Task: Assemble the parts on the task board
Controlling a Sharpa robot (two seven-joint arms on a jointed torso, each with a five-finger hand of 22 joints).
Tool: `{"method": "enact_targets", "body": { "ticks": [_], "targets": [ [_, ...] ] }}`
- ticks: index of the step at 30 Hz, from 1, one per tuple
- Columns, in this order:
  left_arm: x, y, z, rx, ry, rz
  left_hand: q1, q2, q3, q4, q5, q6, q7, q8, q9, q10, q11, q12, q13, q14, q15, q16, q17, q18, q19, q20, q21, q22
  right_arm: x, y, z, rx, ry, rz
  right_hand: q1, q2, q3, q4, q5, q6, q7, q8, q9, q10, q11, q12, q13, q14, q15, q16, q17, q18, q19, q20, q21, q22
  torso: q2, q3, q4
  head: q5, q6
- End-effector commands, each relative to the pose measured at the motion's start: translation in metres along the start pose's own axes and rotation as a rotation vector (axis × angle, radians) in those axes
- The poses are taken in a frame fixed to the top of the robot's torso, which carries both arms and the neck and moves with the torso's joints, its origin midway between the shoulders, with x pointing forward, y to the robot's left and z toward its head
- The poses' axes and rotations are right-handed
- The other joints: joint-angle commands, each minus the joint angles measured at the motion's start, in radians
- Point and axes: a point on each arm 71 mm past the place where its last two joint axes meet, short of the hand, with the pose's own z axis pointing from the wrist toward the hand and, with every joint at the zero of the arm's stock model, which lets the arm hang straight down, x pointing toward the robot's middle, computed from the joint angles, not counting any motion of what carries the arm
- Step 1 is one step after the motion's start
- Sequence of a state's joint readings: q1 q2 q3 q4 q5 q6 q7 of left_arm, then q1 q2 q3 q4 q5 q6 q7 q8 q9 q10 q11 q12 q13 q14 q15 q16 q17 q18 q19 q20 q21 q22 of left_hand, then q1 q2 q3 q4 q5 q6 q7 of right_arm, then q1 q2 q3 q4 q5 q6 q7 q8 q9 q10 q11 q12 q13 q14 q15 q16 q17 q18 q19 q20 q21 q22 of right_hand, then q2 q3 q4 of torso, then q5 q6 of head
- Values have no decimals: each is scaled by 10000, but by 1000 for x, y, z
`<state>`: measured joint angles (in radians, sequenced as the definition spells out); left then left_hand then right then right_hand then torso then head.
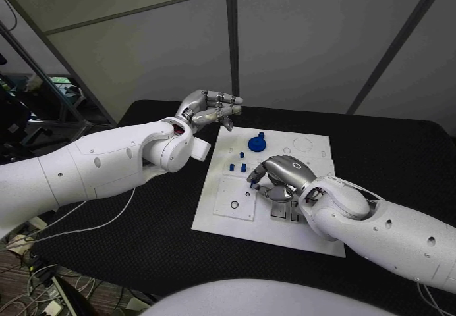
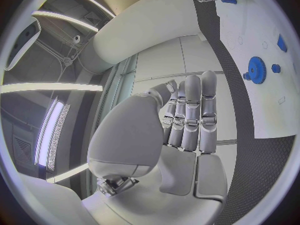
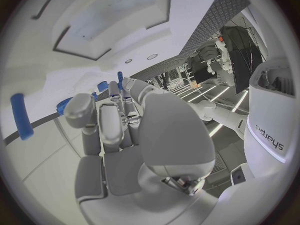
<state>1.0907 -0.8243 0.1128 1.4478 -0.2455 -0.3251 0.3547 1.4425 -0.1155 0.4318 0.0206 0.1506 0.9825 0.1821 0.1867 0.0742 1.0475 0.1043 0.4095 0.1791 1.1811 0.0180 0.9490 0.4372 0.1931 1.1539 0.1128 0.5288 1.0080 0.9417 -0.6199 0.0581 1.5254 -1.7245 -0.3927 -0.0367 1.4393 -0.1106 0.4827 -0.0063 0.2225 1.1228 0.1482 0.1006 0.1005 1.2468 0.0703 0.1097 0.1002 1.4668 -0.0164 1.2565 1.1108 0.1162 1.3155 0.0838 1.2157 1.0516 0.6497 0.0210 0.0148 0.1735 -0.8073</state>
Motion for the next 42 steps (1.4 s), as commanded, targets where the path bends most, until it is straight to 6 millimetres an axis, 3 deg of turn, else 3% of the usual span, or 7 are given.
{"method": "enact_targets", "body": {
  "ticks": [1,13,27,42],
  "targets": [
    [1,-3,1,214,59,28,31,31,4,-48,41,-35,28,-19,-11,-47,-15,37,13,-42,3,-10,-17,-110,-33,11,-48,-6,1,1,0,61,193,-129,21,43,36,-39,53,-41,-11,-60,11,-24,1,-32,7,370,7,49,7,-73,55,20,62,16,-7,8,10,12,-61],
    [2,-2,2,183,85,17,18,29,7,-45,50,-41,29,-20,-13,-57,-13,39,12,-41,5,-10,-21,-110,-34,13,-48,-6,11,6,-3,-64,681,-127,-1,28,22,-41,54,-31,-11,-58,18,-14,2,-33,13,374,8,74,32,-80,69,24,91,55,-10,-9,14,83,-152],
    [3,-2,3,139,142,-8,18,29,7,-45,50,-41,29,-20,-13,-57,-13,39,12,-41,5,-10,-21,-110,-34,13,-48,-6,15,10,-2,-95,920,-175,-2,28,21,-41,54,-31,-11,-58,18,-13,1,-33,13,375,9,76,34,-80,71,24,93,57,-10,4,0,210,-252],
    [5,-2,3,50,240,-46,14,31,13,-47,57,-48,30,-21,-15,-65,-12,43,12,-41,6,-11,-24,-109,-35,14,-48,-6,19,13,2,-53,1286,-381,-198,-49,-76,15,41,-156,34,-150,13,-169,53,-158,-6,369,51,118,34,-73,19,57,84,32,-2,2,8,239,-264]
  ]
}}
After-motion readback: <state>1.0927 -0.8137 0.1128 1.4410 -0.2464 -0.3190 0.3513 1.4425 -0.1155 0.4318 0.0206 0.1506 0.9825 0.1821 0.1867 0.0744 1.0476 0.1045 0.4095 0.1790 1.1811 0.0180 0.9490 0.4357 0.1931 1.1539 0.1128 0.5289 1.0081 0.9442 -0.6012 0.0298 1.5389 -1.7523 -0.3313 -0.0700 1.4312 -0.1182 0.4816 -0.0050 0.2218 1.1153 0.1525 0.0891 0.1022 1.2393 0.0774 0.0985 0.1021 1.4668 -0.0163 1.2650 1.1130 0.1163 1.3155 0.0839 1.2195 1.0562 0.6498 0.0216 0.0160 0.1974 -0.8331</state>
